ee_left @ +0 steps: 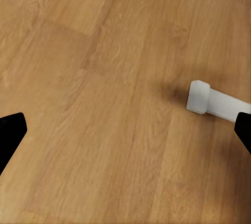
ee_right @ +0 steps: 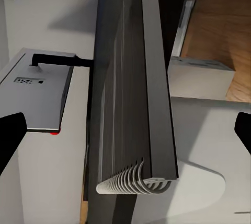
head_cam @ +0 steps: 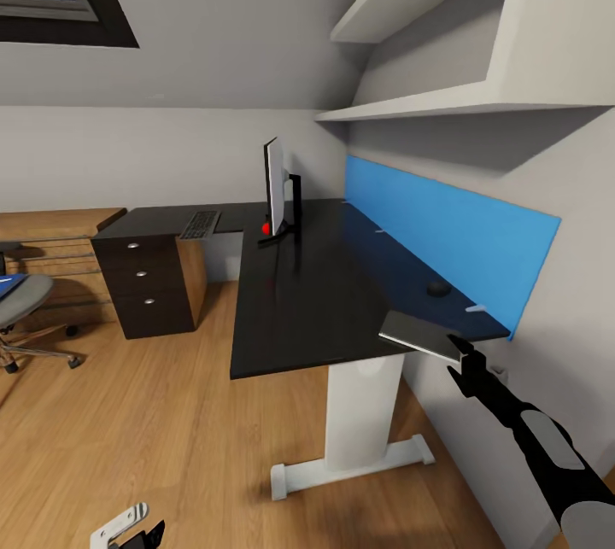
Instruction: In the bedroom, organize the workspace by keeping the computer under the desk, ensuring the monitor is on the desk, placing the keyboard on the desk next to the monitor, placing the mouse on the desk next to the keyboard, moving the folder from the swivel chair onto the desk next to the mouse, stacking the notebook on top of the folder with the pen on top of the notebook, and positioning the swivel chair next to the desk.
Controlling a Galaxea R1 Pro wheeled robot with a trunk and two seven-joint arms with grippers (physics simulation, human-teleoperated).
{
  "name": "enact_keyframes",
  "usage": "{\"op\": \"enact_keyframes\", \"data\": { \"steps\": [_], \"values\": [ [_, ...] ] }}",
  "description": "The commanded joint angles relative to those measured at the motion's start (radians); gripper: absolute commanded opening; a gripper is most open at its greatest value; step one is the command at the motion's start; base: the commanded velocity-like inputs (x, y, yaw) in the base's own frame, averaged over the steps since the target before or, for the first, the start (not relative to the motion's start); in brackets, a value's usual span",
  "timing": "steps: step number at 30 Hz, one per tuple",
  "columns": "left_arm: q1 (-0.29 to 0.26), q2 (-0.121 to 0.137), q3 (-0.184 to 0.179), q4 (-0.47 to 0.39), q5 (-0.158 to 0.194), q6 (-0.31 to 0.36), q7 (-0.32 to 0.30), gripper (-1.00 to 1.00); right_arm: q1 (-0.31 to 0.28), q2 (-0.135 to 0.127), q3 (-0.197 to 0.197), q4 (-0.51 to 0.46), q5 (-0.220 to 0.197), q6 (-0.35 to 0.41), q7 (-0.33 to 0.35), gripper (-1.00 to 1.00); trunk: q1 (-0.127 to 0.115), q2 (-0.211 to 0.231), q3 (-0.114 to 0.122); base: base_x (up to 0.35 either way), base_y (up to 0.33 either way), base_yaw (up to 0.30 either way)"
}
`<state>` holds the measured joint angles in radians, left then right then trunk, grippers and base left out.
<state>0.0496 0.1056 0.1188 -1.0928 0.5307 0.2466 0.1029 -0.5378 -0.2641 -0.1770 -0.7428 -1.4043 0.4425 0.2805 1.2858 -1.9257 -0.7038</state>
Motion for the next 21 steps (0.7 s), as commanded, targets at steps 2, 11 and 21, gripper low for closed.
{"op": "enact_keyframes", "data": {
  "steps": [2,11,21],
  "values": [
    [0.001,0.000,-0.001,-0.003,0.010,0.005,0.006,1.00,-0.001,0.000,-0.003,0.000,-0.005,0.007,0.000,1.00,0.000,0.000,-0.001,0.000,0.000,0.000],
    [0.001,0.000,-0.001,-0.003,0.011,0.005,0.006,1.00,-0.001,0.000,-0.001,0.000,0.000,0.007,-0.001,-1.00,0.000,0.000,-0.001,0.000,0.000,0.000],
    [0.001,0.000,-0.001,-0.002,0.010,0.005,0.006,1.00,-0.001,0.000,-0.001,0.000,0.005,0.004,-0.001,-1.00,0.000,0.000,-0.001,0.000,0.000,0.000]
  ]
}}
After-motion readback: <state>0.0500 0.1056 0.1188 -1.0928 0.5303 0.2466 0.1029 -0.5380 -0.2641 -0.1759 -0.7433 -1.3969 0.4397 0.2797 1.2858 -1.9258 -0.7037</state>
